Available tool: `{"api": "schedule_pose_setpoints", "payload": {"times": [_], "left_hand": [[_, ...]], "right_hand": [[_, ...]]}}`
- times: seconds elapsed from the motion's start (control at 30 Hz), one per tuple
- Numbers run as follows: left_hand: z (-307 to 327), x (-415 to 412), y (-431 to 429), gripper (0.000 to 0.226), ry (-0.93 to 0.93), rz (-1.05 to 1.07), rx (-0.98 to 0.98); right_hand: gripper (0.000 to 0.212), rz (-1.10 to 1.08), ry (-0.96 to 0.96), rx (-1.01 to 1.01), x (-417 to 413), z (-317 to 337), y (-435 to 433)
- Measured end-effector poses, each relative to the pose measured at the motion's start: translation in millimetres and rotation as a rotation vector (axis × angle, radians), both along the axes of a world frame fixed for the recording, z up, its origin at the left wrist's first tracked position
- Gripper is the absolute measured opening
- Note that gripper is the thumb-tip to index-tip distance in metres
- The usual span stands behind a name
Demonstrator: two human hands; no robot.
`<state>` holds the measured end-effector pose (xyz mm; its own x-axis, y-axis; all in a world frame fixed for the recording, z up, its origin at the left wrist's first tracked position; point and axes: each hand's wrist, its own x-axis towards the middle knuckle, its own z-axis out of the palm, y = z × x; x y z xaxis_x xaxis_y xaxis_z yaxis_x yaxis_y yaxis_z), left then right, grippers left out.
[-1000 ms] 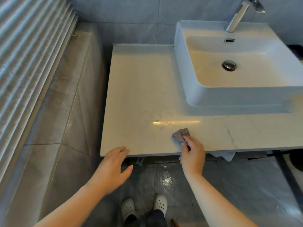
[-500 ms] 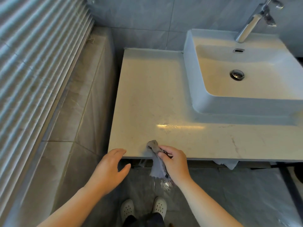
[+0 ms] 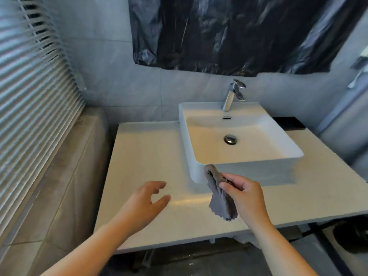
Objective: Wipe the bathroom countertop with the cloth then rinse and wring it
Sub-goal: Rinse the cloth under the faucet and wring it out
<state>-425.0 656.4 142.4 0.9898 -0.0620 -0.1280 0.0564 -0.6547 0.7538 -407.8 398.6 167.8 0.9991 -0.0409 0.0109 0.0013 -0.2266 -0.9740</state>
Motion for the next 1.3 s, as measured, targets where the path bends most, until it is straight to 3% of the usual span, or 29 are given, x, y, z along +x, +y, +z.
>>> {"api": "schedule_pose_setpoints", "payload": {"times": [0.13, 0.37, 0.63, 0.77, 1.03, 1.3], "left_hand": [[43.9, 34.6, -54.0, 0.037, -0.090, -0.044, -0.105], [100.9, 83.8, -125.8, 0.035, -0.085, -0.137, -0.514], [100.5, 151.7, -155.0, 0.024, 0.023, -0.215, -0.652], [97.6, 198.6, -157.3, 0.020, 0.010, -0.224, -0.635], [92.9, 273.1, -148.9, 0.034, -0.032, -0.317, -0.366], [98.5, 314.4, -166.0, 0.033, 0.135, -0.361, -0.172]], "right_hand": [[0.028, -0.003, -0.092, 0.008, 9.3, 37.7, -34.1], [0.026, 0.074, -0.134, -0.058, 34.1, 70.7, -65.9], [0.022, -0.055, -0.147, -0.151, 93.5, 67.9, -85.0], [0.022, -0.096, -0.129, -0.195, 133.9, 71.0, -89.7], [0.034, -0.069, -0.091, -0.242, 210.2, 86.8, -107.0], [0.033, 0.117, 0.009, -0.338, 263.1, 83.4, -135.1]]}}
